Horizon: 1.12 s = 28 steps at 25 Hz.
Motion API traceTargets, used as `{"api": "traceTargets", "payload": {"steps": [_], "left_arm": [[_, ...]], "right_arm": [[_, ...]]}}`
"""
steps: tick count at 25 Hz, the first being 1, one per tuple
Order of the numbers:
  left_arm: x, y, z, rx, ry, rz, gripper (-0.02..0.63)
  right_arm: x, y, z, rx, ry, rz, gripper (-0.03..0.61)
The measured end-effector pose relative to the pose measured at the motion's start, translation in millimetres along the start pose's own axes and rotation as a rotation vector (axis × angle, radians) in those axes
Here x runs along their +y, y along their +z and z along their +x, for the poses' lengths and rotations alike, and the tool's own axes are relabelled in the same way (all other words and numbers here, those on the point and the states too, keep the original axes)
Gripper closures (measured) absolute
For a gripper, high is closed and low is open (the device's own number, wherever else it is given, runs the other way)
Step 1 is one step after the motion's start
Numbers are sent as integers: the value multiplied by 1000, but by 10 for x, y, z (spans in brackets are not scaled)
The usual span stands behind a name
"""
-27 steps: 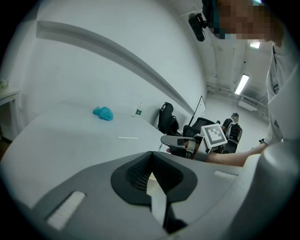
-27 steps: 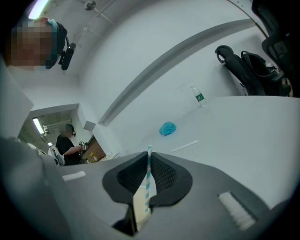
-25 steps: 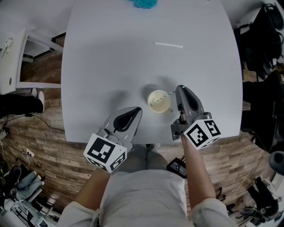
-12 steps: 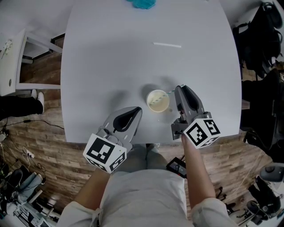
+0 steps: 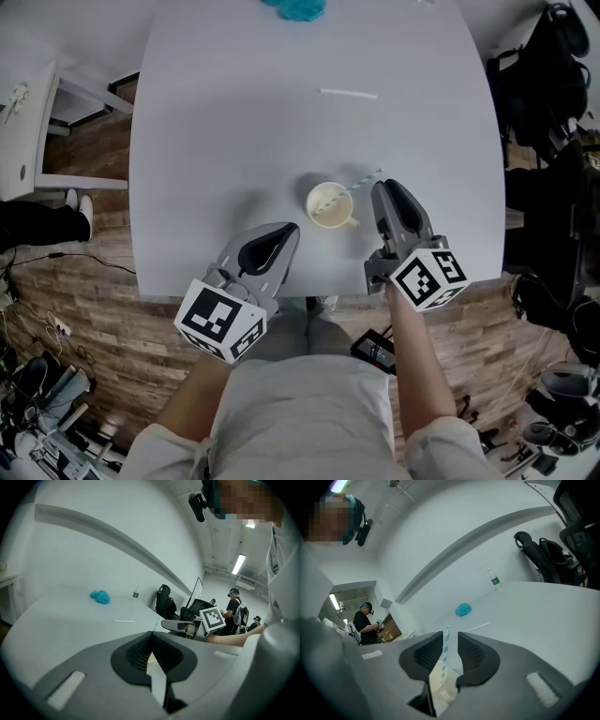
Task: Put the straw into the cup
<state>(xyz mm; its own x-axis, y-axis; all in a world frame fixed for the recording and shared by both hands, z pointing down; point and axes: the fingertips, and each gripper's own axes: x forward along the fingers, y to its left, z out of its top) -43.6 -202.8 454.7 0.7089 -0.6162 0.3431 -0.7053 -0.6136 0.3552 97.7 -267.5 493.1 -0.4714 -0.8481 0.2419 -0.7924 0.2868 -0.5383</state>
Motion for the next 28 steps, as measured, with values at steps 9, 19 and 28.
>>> {"api": "traceTargets", "payload": {"steps": [9,19,28], "left_arm": [[-164,27,-113,-17,12,16,595],[-491,38,-282,-50,16,41,595],[-711,41,-515,-64,40,69,595]], "right_arm": [[70,67,-220,-7,8,-34,492],[240,121,-611,-9,21,-115,571],[557,95,-979,48,105,-222,572]]}}
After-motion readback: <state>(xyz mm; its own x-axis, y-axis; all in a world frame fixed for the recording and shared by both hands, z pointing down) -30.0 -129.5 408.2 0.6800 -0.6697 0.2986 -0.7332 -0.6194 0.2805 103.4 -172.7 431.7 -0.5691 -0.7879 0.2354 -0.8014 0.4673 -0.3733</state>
